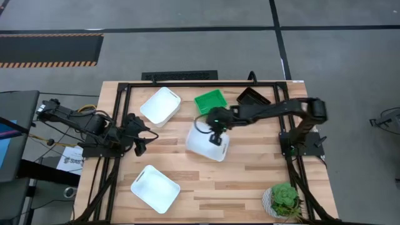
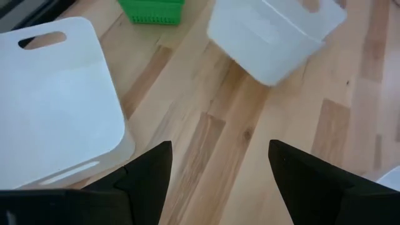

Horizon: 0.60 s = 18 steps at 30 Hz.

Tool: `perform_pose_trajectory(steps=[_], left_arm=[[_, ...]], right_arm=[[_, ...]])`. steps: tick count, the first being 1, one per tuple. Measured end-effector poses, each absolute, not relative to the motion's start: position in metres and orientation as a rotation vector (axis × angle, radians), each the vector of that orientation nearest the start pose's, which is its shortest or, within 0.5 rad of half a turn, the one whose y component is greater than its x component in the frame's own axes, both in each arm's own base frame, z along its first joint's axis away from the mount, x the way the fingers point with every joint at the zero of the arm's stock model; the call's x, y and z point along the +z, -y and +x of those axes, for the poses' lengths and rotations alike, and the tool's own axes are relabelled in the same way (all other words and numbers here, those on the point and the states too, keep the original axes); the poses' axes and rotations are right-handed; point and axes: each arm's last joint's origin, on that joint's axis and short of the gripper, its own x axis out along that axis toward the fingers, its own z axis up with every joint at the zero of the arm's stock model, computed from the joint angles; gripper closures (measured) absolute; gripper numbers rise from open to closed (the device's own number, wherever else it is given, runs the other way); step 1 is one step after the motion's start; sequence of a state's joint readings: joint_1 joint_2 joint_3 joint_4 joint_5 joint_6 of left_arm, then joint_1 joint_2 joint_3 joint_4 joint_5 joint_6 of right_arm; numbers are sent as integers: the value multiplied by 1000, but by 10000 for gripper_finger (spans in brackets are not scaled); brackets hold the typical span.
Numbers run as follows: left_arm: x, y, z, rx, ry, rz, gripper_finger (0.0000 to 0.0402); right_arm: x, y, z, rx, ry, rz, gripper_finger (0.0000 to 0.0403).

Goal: Stack baskets by color
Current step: Stack the bottom right white bin on top of the top white bin

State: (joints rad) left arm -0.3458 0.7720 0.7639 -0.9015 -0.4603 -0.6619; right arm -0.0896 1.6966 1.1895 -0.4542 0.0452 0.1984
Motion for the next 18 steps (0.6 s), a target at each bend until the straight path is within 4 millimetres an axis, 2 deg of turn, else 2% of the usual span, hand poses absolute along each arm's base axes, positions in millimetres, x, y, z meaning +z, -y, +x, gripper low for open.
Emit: perform_pose_trajectory(steps=[4, 8, 12, 15, 18], left_arm=[[271, 33, 130, 370, -762, -262, 148], [272, 33, 129, 351, -770, -278, 148], [271, 34, 127, 333, -788, -297, 148], [271, 33, 125, 339, -798, -291, 148], [271, 32, 125, 353, -789, -284, 148]], right_arm=[[237, 38, 394, -144, -924, 74, 402], [258, 56, 427, -118, -939, -56, 402], [289, 81, 446, -215, -946, -207, 402], [295, 99, 460, -225, -981, -327, 401], [301, 112, 476, -202, -940, -435, 402]])
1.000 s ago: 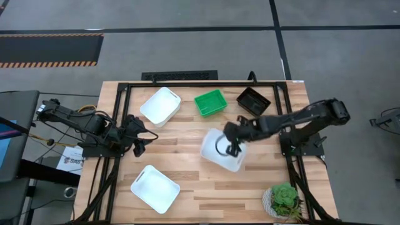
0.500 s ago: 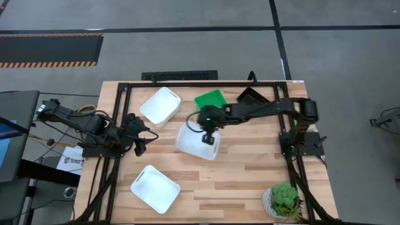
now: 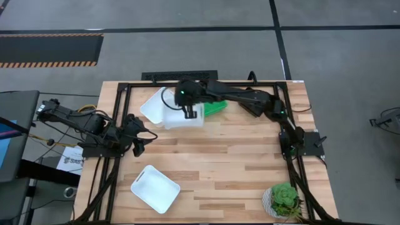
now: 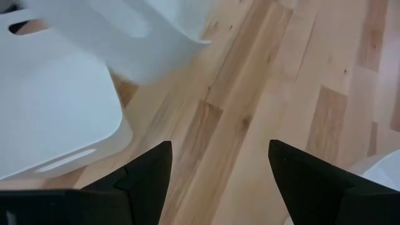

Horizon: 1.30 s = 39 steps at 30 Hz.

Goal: Stack baskets by color
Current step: Stack the bottom right white bin on top of the top white bin

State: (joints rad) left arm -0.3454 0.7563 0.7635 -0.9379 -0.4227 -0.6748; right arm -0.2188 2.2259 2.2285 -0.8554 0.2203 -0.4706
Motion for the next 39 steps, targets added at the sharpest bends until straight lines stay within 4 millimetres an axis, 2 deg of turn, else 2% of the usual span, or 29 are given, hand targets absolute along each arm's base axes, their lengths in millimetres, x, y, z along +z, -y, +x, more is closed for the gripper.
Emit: perform_pose_trajectory(steps=[3, 8, 15, 22, 33, 39], left_arm=[[271, 32, 125, 356, -787, -282, 148], [271, 32, 125, 359, -795, -277, 148], [270, 32, 124, 362, -801, -273, 148], [270, 32, 124, 364, -800, -272, 148], [270, 32, 124, 365, -800, -273, 148], [270, 32, 124, 366, -800, -272, 148]], right_arm=[[305, 120, 489, -198, -901, -496, 402], [294, 125, 503, -197, -851, -639, 402], [303, 122, 510, -250, -789, -786, 401], [326, 126, 513, -304, -643, -891, 401], [319, 152, 511, -230, -597, -866, 401], [297, 163, 519, -201, -609, -848, 399]])
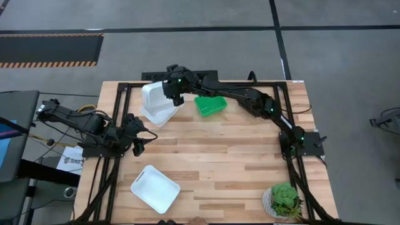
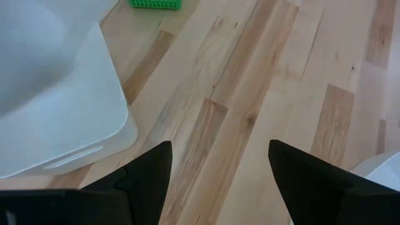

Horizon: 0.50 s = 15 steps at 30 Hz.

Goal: Stack baskets by color
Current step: Stack the bottom right white bin on top of the top white bin

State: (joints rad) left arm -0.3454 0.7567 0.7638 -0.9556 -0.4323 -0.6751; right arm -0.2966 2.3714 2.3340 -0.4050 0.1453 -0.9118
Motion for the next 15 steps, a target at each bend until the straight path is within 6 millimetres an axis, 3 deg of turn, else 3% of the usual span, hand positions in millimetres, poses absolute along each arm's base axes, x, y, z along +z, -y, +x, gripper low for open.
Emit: perform_pose_trajectory(steps=[6, 12, 15], left_arm=[[270, 32, 124, 367, -801, -270, 148], [270, 32, 124, 367, -803, -268, 148], [270, 32, 124, 367, -803, -268, 148]], right_arm=[[269, 163, 525, -153, -707, -889, 398], [270, 155, 521, -98, -763, -920, 397], [280, 153, 518, -101, -758, -955, 398]])
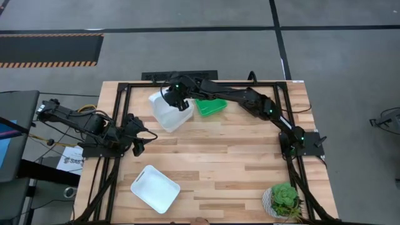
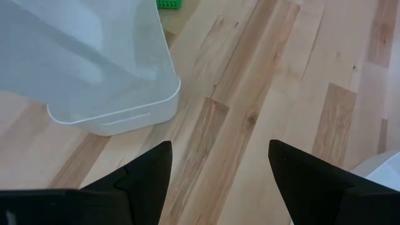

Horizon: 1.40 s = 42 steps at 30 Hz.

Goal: Stack baskets by color
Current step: Stack the bottom right white bin on top of the top white bin

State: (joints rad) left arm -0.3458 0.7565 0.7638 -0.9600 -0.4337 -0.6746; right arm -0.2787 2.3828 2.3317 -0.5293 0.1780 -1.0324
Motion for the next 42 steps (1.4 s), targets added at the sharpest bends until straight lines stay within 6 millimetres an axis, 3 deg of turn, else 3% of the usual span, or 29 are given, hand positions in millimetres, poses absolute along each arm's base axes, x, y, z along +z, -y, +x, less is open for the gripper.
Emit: perform_pose_trajectory(steps=[4, 22, 28, 35, 38, 42], left_arm=[[270, 32, 124, 367, -803, -269, 148], [270, 31, 124, 374, -799, -266, 148], [270, 31, 124, 377, -796, -255, 148], [270, 31, 124, 378, -795, -254, 148], [270, 31, 124, 379, -796, -254, 148], [270, 31, 124, 379, -796, -254, 148]], right_arm=[[285, 150, 515, -85, -768, -999, 398], [272, 135, 508, 65, -915, -1036, 385], [272, 134, 508, 74, -918, -1054, 330], [283, 126, 510, -35, -933, -1073, 233], [287, 116, 507, -57, -950, -1014, 195], [313, 99, 492, -56, -911, -848, 168]])
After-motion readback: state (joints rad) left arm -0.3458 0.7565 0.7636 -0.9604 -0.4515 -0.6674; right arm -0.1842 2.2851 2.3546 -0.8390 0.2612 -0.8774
